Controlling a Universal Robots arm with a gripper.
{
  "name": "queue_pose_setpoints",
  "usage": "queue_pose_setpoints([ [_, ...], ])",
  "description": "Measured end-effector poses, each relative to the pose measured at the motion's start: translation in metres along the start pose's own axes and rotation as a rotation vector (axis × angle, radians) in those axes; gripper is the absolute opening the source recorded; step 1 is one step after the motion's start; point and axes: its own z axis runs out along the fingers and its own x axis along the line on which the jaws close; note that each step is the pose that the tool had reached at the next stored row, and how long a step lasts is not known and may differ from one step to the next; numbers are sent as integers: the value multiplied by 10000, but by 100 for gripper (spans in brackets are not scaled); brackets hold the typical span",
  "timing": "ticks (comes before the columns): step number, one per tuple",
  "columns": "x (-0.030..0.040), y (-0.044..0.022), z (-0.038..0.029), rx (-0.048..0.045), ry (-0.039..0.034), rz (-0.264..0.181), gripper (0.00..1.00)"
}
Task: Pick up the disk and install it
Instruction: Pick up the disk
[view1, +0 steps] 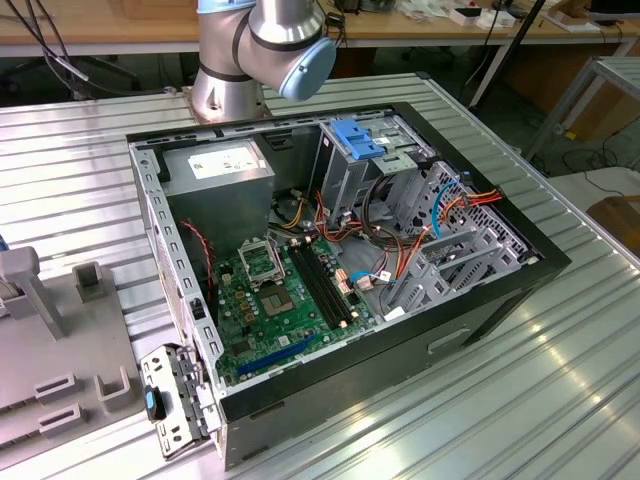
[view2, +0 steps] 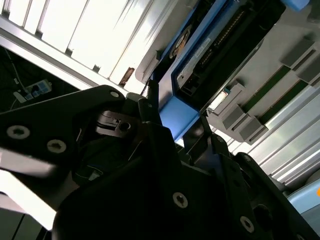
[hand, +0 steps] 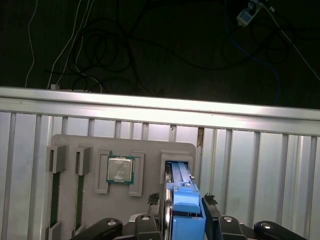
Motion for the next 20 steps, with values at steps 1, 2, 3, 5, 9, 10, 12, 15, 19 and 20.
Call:
queue_pose_setpoints([
  [1,0,0,0,0,0,0,45],
  [2,0,0,0,0,0,0,45],
  [3,0,0,0,0,0,0,45],
  [5,0,0,0,-2,1,1,44],
  [9,0,0,1,0,0,0,38],
  [10,0,0,1,0,0,0,38],
  [12,0,0,1,-1,0,-1,38],
  [15,0,0,2,0,0,0,38],
  [19,0,0,3,0,0,0,38],
  [20,0,0,3,0,0,0,38],
])
